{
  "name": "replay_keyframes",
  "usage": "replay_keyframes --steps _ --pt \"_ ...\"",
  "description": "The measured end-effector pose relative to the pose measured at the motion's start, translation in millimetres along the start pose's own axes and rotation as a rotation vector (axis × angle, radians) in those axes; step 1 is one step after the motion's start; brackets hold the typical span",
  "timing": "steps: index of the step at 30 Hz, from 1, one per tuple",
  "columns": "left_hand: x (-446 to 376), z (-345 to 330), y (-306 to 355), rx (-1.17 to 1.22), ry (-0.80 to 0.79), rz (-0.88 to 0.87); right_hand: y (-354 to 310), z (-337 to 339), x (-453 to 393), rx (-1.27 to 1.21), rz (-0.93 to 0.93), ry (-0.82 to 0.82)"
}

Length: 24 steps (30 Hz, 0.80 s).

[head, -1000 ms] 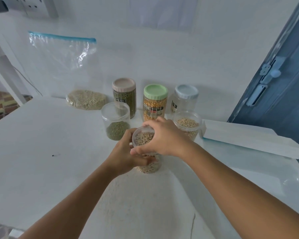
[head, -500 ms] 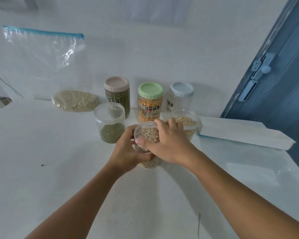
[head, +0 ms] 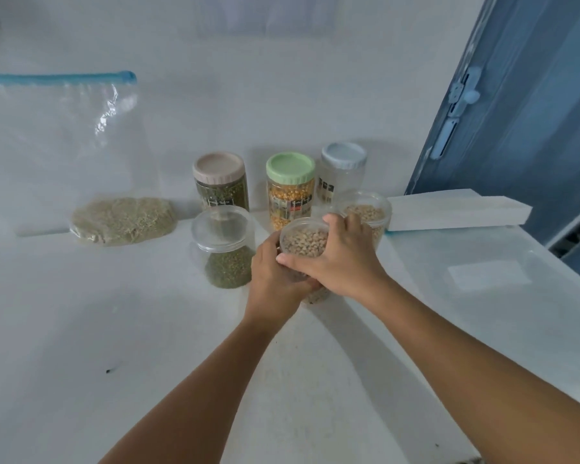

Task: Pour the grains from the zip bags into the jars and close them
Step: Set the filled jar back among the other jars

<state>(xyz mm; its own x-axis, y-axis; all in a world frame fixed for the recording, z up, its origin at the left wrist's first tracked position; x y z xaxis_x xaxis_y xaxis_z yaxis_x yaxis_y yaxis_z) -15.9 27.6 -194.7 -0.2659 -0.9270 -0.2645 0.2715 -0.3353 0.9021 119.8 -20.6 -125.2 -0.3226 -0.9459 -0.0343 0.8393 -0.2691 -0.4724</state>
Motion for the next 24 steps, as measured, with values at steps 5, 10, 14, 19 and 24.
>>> replay_keyframes --steps 5,10,14,19,24 --pt "-4 4 2 0.045 -0.023 0.025 7 10 -1 0.025 -0.040 -0.314" --pt "0 6 0 0.010 -0.019 0.039 7 4 -1 0.059 -0.027 -0.152" --pt "-1 5 5 -0.010 -0.062 0.041 10 6 -4 0.115 0.009 -0.146" --pt "-3 6 9 -0.014 -0.070 0.051 11 3 -12 0.035 0.093 -0.282" --pt "5 6 14 0.037 -0.018 0.063 8 7 -9 0.029 0.119 -0.086"
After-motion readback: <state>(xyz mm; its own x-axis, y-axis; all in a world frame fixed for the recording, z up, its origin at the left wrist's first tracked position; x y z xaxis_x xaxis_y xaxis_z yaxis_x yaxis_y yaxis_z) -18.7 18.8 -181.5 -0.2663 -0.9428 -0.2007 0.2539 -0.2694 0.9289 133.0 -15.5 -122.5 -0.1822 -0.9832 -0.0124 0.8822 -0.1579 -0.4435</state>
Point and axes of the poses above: each hand's wrist, its own x-axis away from the middle knuckle, its own z-axis out of the back of the hand, y = z × x, the point moved 9 cm from there along -x, towards the middle knuckle, and after that the axes turned 1 degree about -z, right-handed, at the moved point
